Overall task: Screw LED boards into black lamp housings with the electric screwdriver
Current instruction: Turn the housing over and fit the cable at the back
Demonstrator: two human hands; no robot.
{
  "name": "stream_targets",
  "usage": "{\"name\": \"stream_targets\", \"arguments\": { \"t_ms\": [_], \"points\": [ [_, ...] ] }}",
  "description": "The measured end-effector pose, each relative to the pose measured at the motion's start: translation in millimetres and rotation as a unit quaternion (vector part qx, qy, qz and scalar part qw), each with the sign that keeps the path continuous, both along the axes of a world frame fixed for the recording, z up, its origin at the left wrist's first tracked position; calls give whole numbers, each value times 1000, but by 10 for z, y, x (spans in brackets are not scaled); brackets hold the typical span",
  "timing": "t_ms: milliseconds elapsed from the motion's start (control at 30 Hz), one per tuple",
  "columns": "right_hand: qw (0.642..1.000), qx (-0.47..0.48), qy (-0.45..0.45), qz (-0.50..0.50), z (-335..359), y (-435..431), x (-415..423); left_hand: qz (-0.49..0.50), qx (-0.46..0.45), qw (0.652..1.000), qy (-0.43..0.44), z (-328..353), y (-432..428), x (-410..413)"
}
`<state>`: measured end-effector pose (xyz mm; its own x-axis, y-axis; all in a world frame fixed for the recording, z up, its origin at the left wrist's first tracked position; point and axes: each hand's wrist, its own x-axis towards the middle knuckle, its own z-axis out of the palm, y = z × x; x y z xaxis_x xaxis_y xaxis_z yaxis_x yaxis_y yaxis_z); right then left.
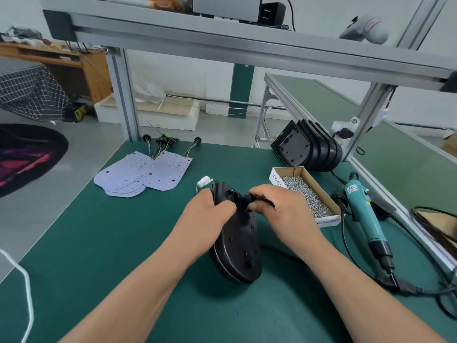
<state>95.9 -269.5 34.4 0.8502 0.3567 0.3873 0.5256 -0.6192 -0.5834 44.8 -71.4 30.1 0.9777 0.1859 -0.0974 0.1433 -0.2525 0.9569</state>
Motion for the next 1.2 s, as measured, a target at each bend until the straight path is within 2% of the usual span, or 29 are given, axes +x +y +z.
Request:
{"name": "stream_targets", "arguments": {
  "t_ms": [333,533,667,733,1033,1100,1200],
  "points": [
    [995,84,57,-19,-13,-12,-2,-28,-13,999,-17,102,-54,-51],
    [1000,5,19,6,12,-34,14,-18,-1,1000,-20,126,-46,-75],
    [991,91,96,2,28,-70,23,-18,-16,1000,-16,96,-37,-70],
    [991,102,84,-14,10,-34,10,-17,-12,1000,-6,90,-21,-51],
    [998,-8,-56,-16,11,58,-22,-29,28,999,-26,128,-68,7],
    [999,0,-43,-19,6,38,-24,-23,36,999,-22,133,-67,21],
    [1000,-10,27,7,-11,15,-36,-29,6,999,-12,98,2,1]
  ]
}}
